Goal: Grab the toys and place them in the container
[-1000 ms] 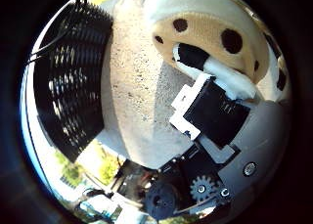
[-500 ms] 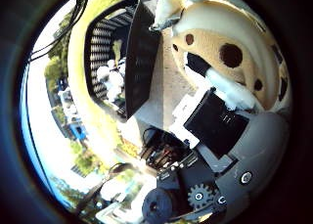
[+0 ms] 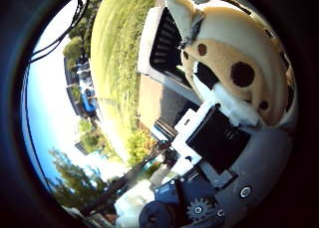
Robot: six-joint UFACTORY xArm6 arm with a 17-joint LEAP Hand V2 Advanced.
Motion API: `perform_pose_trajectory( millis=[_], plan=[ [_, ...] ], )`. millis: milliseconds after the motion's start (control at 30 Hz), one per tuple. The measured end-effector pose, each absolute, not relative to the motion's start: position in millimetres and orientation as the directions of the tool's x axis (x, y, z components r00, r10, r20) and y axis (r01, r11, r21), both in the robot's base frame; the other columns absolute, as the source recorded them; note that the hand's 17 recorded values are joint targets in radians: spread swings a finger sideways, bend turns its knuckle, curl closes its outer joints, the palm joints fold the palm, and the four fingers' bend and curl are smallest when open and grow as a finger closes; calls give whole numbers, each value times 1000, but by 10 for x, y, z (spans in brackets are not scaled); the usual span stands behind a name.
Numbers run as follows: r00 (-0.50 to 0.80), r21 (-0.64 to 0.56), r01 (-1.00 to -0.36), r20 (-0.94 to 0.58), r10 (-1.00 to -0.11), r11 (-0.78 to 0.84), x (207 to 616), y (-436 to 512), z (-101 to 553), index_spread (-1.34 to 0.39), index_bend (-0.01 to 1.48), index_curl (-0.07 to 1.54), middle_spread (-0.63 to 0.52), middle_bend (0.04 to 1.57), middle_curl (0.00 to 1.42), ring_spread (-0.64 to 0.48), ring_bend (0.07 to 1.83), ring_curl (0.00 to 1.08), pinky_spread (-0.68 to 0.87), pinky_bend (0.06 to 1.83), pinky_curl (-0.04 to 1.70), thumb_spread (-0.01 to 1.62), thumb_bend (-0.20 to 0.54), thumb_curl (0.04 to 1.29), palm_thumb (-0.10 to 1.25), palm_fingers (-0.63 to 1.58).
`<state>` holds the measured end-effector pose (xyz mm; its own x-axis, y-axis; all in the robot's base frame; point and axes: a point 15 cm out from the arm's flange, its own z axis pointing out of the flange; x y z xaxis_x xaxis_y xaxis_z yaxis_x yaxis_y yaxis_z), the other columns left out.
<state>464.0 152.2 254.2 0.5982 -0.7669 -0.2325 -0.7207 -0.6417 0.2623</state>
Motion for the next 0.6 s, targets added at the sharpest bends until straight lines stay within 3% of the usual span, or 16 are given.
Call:
perform_pose_trajectory(
  millis=[167,333,467,567,600],
  plan=[
    [644,234,-672,-285,-710,-703,4438,2215,2509,-1282,477,1198,-236,1279,1172,-132,1527,881,146,1605,918,1145,-15,846,937,736],
    [634,256,-672,-286,-719,-695,4419,2598,2144,-1282,439,1279,-232,1298,1163,-132,1535,879,143,1611,925,1147,-41,836,826,667],
    [612,270,-691,-274,-742,-670,4550,2763,1675,-1264,454,1314,-221,1231,1123,-92,1522,837,166,1536,899,1167,-24,804,774,678],
    [597,288,-700,-268,-756,-654,4576,2833,1347,-1219,438,1297,-181,1103,1037,-17,1394,762,216,1438,847,1184,-20,766,764,646],
    [593,298,-699,-266,-760,-650,4566,2850,1246,-1196,438,1285,-164,1022,996,3,1324,740,236,1383,836,1182,-29,746,753,537]
  ],
)
